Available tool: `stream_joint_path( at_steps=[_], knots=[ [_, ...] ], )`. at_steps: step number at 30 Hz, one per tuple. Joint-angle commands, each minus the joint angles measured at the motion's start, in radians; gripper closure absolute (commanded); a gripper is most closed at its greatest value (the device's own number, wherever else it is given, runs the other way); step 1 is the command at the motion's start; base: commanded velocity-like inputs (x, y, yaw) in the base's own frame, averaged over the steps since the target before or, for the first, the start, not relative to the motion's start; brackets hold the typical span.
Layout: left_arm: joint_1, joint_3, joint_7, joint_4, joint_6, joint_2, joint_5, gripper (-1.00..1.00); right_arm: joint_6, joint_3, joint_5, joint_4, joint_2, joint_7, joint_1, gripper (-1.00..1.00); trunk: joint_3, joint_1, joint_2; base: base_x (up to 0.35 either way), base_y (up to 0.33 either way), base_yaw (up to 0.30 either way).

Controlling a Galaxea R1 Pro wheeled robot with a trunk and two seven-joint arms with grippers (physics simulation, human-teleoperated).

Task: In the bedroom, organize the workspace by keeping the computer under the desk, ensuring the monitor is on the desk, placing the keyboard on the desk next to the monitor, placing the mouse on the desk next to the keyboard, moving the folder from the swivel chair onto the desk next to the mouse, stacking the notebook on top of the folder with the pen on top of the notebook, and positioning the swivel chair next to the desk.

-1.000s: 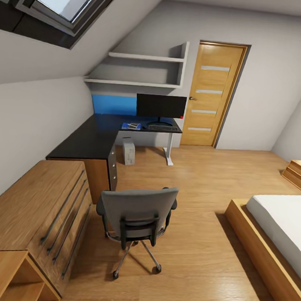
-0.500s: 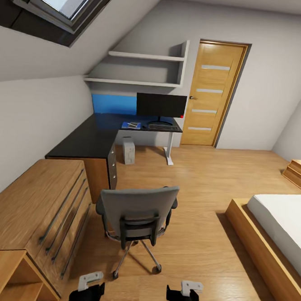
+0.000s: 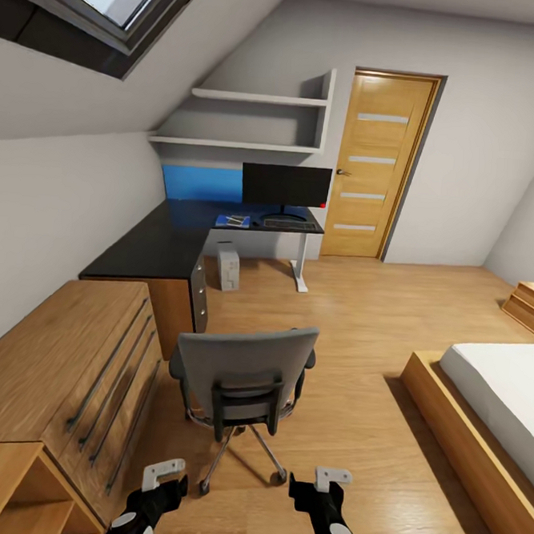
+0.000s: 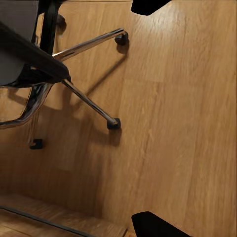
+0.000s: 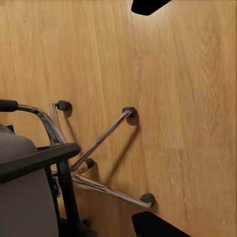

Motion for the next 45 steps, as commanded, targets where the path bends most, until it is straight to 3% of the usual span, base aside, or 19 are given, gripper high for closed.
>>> stream_joint_path(
  at_steps=[1, 4, 10, 24, 31, 38, 45],
  knots=[
    [-0.004, 0.001, 0.002, -0.018, 0.006, -0.001, 0.01, -1.0, -0.006, 0.009, -0.01, -0.003, -0.001, -0.006, -0.002, -1.0, -0.005, 0.004, -0.008, 0.0, 0.0, 0.0],
    [-0.017, 0.001, 0.004, -0.085, 0.008, -0.001, 0.008, -1.0, -0.009, 0.01, -0.009, -0.026, -0.001, -0.006, -0.003, -1.0, -0.014, 0.016, -0.029, 0.0, 0.0, 0.0],
    [-0.023, 0.001, 0.011, -0.12, 0.009, -0.003, 0.008, -1.0, -0.01, 0.01, 0.017, -0.058, -0.001, -0.006, -0.004, -1.0, -0.033, 0.039, -0.071, 0.0, 0.0, 0.0],
    [-0.026, -0.007, 0.069, -0.076, 0.001, -0.004, 0.005, -1.0, -0.083, 0.012, 0.069, -0.071, 0.006, -0.007, -0.004, -1.0, -0.077, 0.092, -0.169, 0.0, 0.0, 0.0],
    [-0.026, -0.051, 0.072, -0.072, -0.007, -0.004, 0.006, -1.0, -0.103, 0.009, 0.079, -0.073, 0.02, -0.007, -0.004, -1.0, -0.099, 0.119, -0.218, 0.0, 0.0, 0.0],
    [-0.026, -0.09, 0.073, -0.033, -0.07, -0.004, 0.006, -1.0, -0.106, 0.009, 0.086, -0.142, 0.023, -0.005, -0.004, -1.0, -0.12, 0.146, -0.267, 0.0, 0.0, 0.0],
    [-0.026, -0.098, 0.073, -0.004, -0.116, -0.004, 0.006, -1.0, -0.108, 0.009, 0.092, -0.181, 0.02, -0.002, -0.004, -1.0, -0.142, 0.173, -0.316, 0.0, 0.0, 0.0]
  ],
)
